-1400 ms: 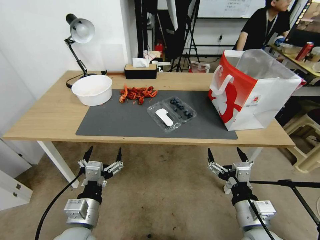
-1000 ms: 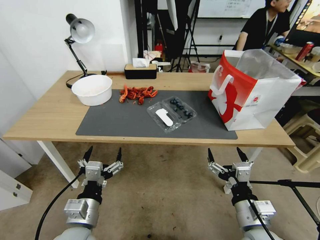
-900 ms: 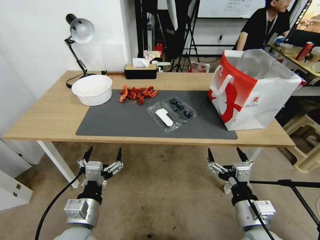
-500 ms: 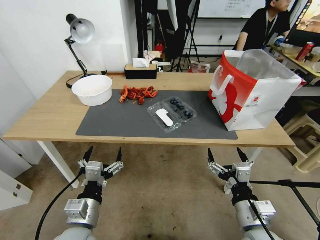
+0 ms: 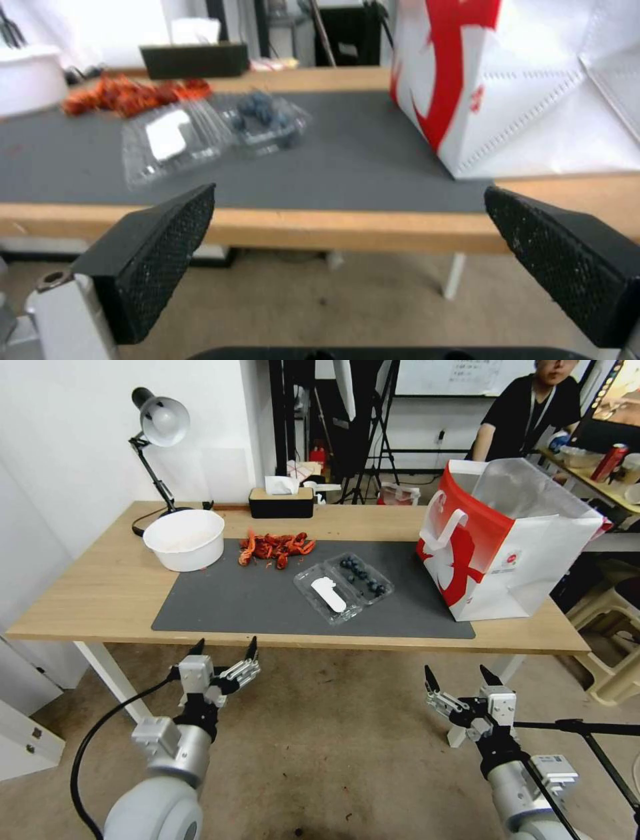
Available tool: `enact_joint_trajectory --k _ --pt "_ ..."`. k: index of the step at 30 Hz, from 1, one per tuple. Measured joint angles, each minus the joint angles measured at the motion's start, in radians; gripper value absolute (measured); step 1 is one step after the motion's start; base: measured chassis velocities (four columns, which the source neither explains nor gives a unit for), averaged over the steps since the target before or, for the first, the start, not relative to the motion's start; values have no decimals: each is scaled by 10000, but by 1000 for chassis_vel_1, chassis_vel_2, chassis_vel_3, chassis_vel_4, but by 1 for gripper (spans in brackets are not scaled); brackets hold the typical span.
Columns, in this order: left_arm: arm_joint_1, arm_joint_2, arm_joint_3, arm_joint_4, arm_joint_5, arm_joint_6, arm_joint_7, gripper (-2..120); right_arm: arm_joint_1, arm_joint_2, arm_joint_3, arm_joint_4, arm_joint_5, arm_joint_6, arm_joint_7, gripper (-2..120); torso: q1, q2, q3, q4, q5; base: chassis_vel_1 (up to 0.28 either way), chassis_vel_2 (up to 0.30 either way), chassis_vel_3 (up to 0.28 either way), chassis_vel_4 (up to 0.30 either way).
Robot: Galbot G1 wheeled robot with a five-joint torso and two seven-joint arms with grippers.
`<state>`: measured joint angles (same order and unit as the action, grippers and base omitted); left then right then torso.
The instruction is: Close the takeout container lid, then place the container into the takeout bag.
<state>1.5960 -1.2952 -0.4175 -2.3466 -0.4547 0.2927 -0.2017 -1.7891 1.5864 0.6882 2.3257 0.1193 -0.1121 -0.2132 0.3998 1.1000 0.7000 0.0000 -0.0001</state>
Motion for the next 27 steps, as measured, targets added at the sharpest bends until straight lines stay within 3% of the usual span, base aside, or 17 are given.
enact_joint_trajectory --k 3,8,16,21,27 --pt "-307 444 226 150 -739 244 -153 100 290 -240 -70 -275 270 304 -219 100 2 0 1 -1 -3 0 0 0 0" --pt "-248 471 233 191 -724 92 -108 100 703 -571 -186 -664 649 511 -391 100 1 0 0 1 1 0 0 0 0" --pt "-85 391 195 239 -476 -211 -69 100 2314 -1832 -569 -1701 1968 606 -265 100 1 0 0 0 2 0 0 0 0" --pt "6 319 124 285 -410 -360 -71 100 3656 -2977 -1148 -2642 3133 633 234 100 2 -1 0 0 3 0 0 0 0" --pt "44 215 98 345 -355 -457 -69 100 4944 -3752 -1970 -3476 3813 570 1131 100 3 -1 0 -1 2 0 0 0 0"
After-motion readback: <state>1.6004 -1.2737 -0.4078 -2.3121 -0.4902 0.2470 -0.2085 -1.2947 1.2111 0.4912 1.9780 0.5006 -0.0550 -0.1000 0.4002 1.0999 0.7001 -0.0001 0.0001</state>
